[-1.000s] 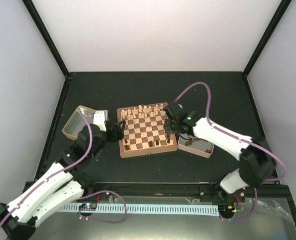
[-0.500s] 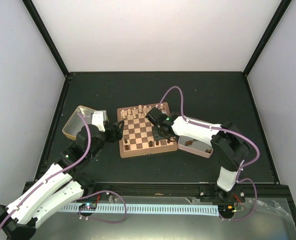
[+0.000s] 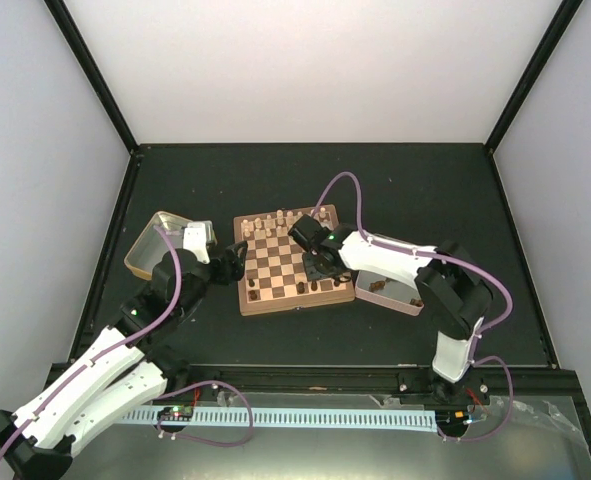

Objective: Set up the chess pieces on the board
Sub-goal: Place the chess piece on the chessboard, then pick up the chess piece from the storage box.

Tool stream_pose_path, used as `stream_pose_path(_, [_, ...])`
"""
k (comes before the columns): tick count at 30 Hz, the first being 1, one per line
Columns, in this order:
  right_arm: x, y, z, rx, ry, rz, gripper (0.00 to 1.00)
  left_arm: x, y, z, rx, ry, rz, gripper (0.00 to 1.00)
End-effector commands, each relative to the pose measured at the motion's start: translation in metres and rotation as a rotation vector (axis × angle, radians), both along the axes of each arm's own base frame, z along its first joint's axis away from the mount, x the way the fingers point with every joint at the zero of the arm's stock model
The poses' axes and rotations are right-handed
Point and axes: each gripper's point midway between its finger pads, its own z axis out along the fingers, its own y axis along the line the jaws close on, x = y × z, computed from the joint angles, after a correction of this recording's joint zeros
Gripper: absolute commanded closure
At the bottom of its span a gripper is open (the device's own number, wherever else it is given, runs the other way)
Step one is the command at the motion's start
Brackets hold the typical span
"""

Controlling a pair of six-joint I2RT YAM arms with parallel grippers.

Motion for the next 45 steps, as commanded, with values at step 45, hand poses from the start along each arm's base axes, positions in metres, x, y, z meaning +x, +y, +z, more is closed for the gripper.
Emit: stream_pose_path(45, [0.007,-0.202,-0.036,0.060,-0.096,-0.734,0.70,0.002,-0.007,0.008,-0.016,-0.011,-0.037,0.12])
